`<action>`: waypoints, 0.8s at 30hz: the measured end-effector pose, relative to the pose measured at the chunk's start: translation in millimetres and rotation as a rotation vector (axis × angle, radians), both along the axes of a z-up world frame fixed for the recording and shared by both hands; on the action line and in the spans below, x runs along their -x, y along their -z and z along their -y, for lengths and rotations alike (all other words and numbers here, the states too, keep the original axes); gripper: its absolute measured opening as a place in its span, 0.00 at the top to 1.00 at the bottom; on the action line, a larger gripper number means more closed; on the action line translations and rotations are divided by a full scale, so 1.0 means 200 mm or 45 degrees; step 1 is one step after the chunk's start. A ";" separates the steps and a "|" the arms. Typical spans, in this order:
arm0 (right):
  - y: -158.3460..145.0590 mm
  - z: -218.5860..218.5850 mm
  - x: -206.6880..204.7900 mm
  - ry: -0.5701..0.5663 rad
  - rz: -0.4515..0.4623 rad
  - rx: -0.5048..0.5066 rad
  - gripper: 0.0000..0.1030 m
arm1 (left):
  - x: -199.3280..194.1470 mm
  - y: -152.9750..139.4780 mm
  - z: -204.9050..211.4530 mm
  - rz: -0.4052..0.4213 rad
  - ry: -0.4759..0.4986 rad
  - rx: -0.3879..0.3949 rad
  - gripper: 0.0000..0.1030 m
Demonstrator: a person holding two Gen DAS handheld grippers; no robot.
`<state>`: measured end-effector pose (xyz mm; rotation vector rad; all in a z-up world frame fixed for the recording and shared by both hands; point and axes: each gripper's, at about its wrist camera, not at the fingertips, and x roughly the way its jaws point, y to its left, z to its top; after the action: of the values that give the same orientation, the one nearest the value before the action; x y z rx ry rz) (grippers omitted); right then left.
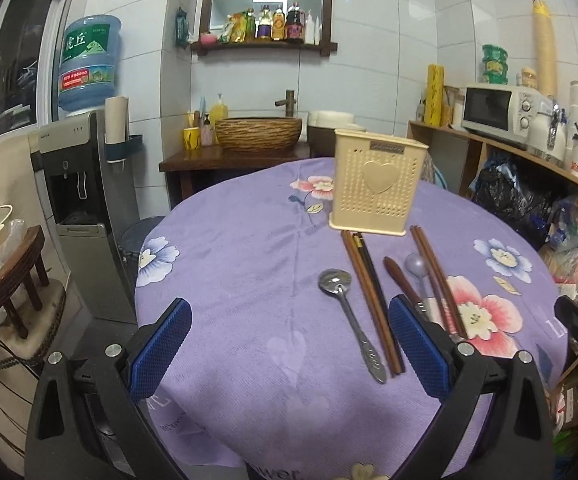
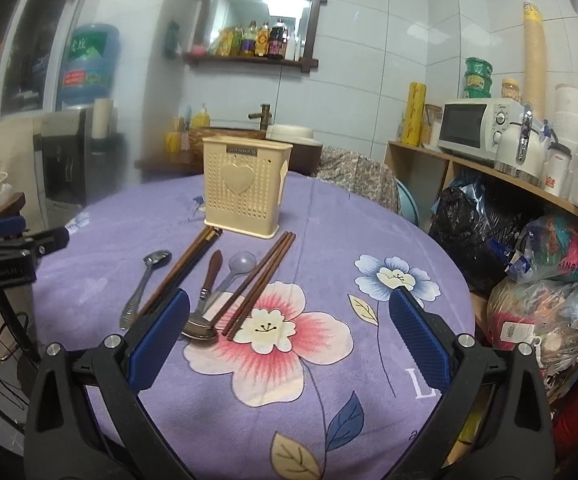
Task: Organize utensils
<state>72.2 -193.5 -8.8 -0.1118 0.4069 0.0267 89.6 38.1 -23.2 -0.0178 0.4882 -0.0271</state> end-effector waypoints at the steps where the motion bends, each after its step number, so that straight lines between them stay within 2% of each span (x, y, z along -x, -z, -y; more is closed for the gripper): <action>1: 0.01 0.01 -0.03 0.001 -0.017 0.006 0.05 | -0.03 0.00 -0.01 -0.028 0.007 -0.005 0.05; 6: 0.05 0.03 -0.25 0.019 -0.139 0.052 0.05 | -0.20 0.01 -0.03 -0.173 0.062 0.013 0.08; 11: 0.13 0.07 -0.53 0.030 -0.335 0.001 0.05 | -0.35 0.05 -0.02 -0.297 0.072 0.044 0.23; 14: 0.17 0.07 -0.63 0.046 -0.409 -0.043 0.05 | -0.41 0.07 0.00 -0.359 0.088 0.061 0.33; 18: 0.18 0.06 -0.69 0.053 -0.445 -0.079 0.05 | -0.49 0.09 0.04 -0.431 0.116 0.095 0.39; 21: 0.18 0.05 -0.69 0.047 -0.445 -0.100 0.05 | -0.52 0.12 0.10 -0.460 0.137 0.076 0.39; 24: 0.18 0.04 -0.70 0.045 -0.448 -0.101 0.05 | -0.55 0.15 0.13 -0.490 0.136 0.048 0.44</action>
<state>211.9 -202.2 -44.6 -0.0209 0.7586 0.0276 199.2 11.5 -53.2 -0.0341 0.8734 -0.1397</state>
